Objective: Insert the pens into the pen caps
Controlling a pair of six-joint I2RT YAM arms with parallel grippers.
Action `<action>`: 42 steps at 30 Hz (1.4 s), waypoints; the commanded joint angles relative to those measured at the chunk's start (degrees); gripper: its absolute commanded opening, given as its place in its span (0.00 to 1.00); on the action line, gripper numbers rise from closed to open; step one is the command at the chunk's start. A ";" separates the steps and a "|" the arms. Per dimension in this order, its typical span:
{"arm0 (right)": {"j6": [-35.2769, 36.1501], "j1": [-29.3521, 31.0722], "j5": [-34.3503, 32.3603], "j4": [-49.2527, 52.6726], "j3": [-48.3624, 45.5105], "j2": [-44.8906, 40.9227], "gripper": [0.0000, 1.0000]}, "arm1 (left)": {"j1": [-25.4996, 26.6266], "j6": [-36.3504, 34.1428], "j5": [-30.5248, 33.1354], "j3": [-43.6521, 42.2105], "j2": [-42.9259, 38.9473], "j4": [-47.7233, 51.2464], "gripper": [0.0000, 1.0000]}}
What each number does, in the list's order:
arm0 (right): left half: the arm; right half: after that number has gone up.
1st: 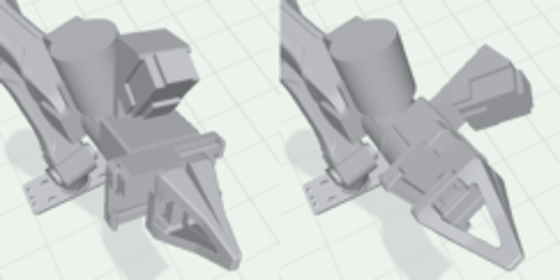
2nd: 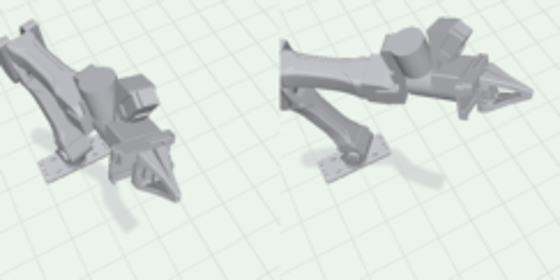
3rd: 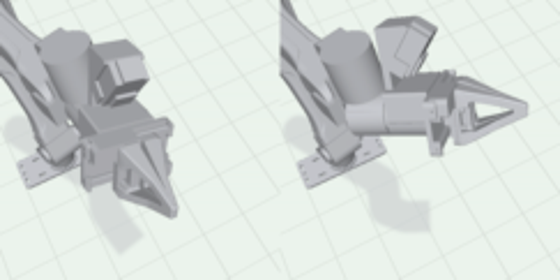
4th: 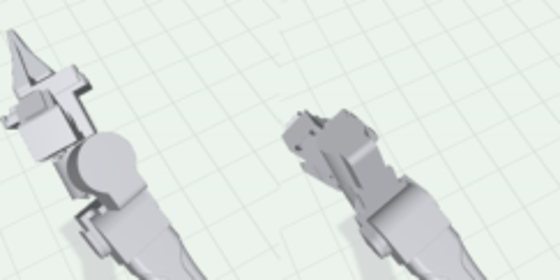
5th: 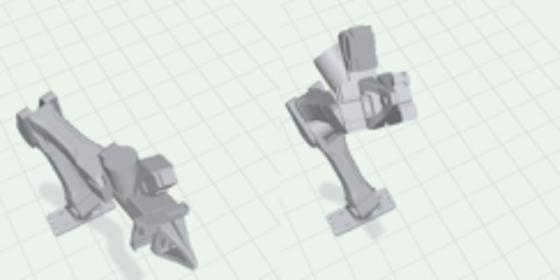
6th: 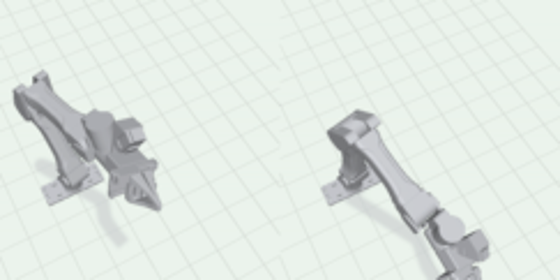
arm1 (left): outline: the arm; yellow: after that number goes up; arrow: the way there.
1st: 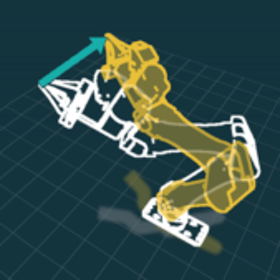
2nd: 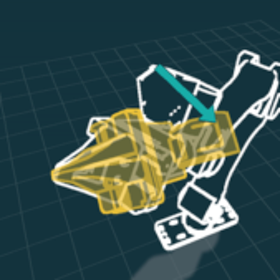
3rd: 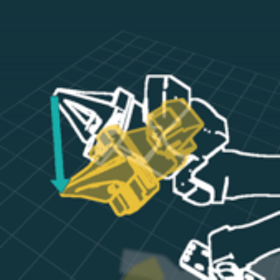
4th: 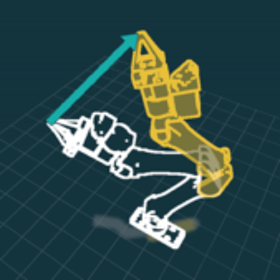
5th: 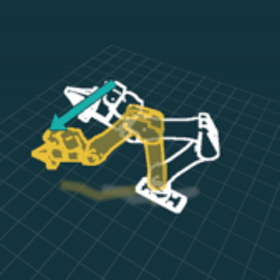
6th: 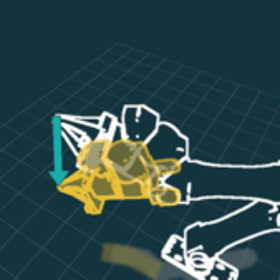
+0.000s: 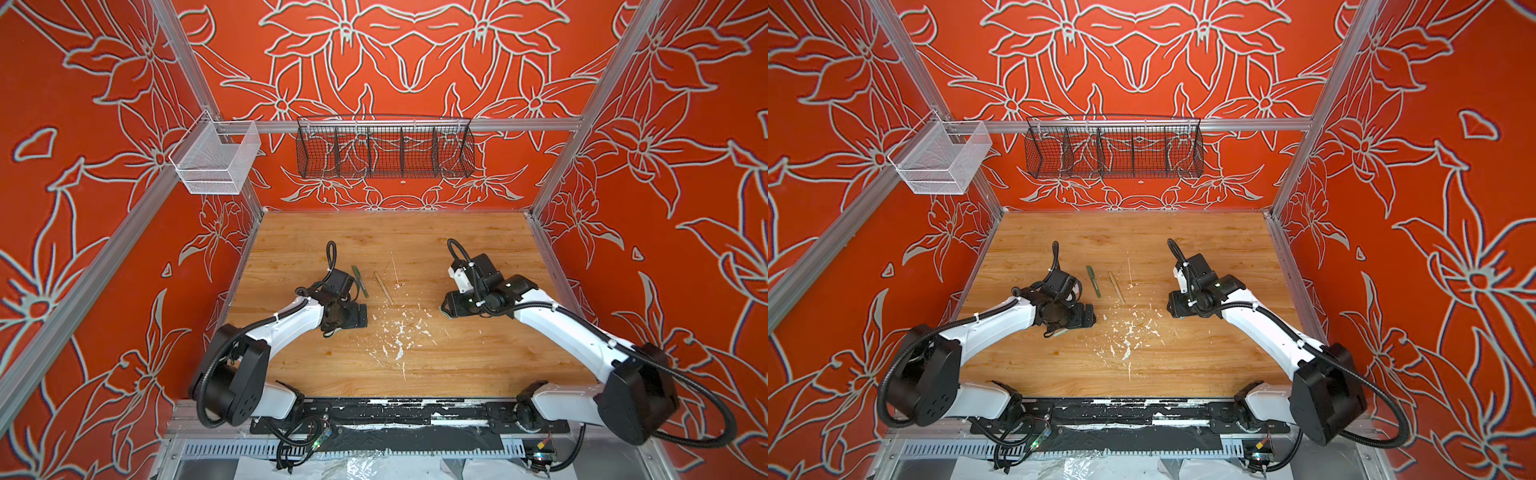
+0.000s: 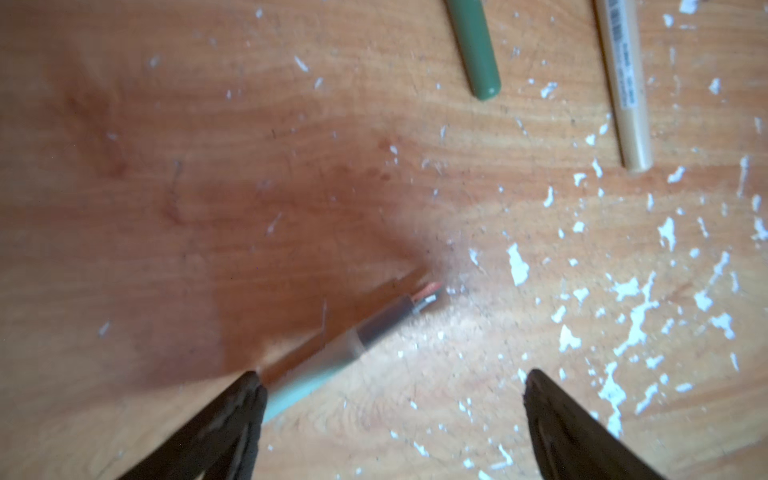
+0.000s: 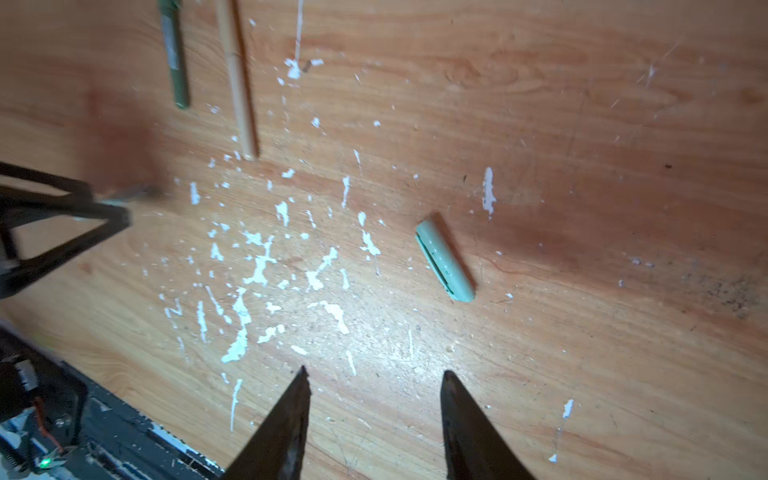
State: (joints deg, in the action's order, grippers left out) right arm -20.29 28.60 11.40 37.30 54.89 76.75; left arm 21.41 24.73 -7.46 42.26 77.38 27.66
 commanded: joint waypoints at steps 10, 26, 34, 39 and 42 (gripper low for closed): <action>-9.31 0.21 7.75 -8.85 -5.53 7.31 0.52 | -0.14 0.96 2.41 -1.76 -20.27 3.86 0.97; -8.88 -0.58 2.61 -11.56 -3.37 17.85 0.54 | -0.14 -0.55 5.41 -0.86 -25.77 6.38 0.97; -6.98 -2.78 -1.47 -9.46 0.42 19.58 0.54 | -0.14 -1.60 6.28 -0.69 -26.14 6.92 0.97; -5.69 -4.46 -1.72 -8.65 1.56 20.10 0.54 | -0.14 -1.67 5.90 -0.64 -25.97 6.63 0.97; -4.94 -5.43 -1.64 -8.31 2.06 20.03 0.54 | -0.14 -1.76 6.06 -0.69 -26.05 6.79 0.97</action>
State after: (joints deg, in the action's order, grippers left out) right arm -26.57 23.88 11.33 26.94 55.57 96.12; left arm 21.41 23.40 -2.02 40.69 51.94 33.65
